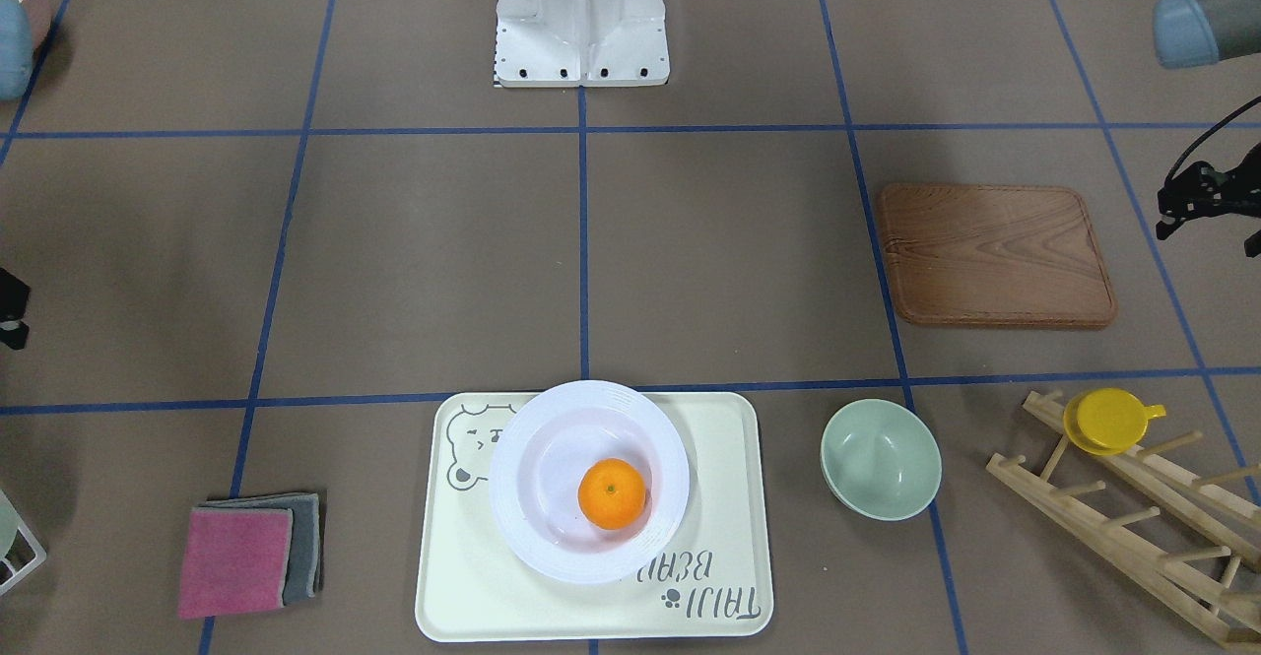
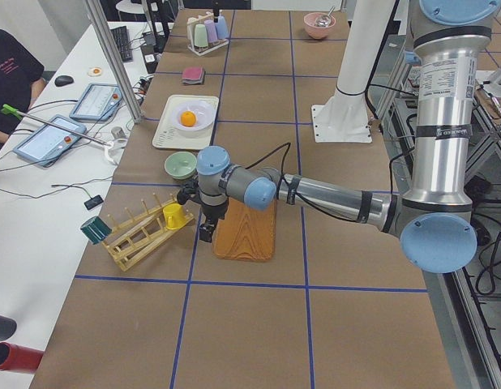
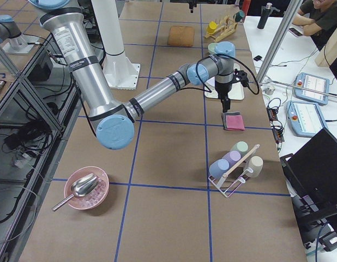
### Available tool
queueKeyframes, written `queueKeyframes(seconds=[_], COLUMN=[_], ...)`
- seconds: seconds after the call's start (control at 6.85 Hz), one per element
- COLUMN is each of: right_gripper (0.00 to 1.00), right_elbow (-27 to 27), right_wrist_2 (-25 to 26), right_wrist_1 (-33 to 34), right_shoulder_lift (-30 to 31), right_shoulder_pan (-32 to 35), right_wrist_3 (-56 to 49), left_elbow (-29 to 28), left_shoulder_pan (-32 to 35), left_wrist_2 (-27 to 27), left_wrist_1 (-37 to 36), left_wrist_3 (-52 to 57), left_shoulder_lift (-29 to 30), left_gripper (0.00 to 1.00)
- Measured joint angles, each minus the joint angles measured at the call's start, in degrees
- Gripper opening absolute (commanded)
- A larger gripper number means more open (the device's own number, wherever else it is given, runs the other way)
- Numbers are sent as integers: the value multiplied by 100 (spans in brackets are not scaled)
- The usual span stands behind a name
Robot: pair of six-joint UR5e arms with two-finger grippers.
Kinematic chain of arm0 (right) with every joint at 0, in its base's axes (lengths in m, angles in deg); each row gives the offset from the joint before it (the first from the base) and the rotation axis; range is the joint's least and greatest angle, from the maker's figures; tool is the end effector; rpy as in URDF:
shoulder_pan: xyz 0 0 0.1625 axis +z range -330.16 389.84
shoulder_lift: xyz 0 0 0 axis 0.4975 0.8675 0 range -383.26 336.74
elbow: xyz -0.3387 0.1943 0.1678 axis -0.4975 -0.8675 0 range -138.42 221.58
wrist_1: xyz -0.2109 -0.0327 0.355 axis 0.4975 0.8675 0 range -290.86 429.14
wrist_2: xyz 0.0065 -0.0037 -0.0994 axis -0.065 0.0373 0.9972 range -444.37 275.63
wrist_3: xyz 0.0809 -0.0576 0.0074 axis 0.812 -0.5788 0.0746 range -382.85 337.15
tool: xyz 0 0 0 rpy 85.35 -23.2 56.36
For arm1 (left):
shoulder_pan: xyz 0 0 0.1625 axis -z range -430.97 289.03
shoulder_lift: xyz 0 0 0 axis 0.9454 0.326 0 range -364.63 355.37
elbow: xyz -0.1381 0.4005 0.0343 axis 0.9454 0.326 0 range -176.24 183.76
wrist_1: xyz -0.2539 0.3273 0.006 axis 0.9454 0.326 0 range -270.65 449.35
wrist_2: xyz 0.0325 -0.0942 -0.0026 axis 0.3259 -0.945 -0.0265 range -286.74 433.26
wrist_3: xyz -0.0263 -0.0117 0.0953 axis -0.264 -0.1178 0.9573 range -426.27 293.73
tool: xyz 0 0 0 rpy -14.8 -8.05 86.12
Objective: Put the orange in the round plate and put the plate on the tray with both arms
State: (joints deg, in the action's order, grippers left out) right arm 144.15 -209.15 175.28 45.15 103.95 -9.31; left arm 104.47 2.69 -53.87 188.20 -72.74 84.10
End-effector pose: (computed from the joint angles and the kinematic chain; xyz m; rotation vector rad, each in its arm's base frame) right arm -0.0910 -0.5991 0.3845 0.1420 -0.6598 -0.1348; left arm 0.0695 -0.4975 0.5672 0.1752 0.6925 0.2683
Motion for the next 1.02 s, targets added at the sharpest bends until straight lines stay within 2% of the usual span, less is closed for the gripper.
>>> queueKeyframes(seconds=[0.15,0.29,0.44,0.58,0.73,1.02], right_gripper=[100,100,100,100,100,100], right_elbow=[131,183,175,144,118,113], right_wrist_2=[-161,-533,-872,-1025,-1070,-1096], right_wrist_1=[711,904,515,-190,-683,-1010], right_shoulder_lift=[240,714,1311,1914,2250,2431], right_shoulder_pan=[340,597,751,830,853,861], right_wrist_3=[-727,-1096,-1201,-1121,-929,-722], left_elbow=[-18,-25,-30,-33,-37,-42], left_shoulder_pan=[46,86,117,158,204,248], left_wrist_2=[-2,-4,-4,-9,-43,-122], left_wrist_1=[-165,-237,-264,-273,-276,-275], left_wrist_3=[44,60,65,64,61,58], left_shoulder_lift=[-22,-30,-32,-39,-47,-98], left_gripper=[99,99,99,99,99,99])
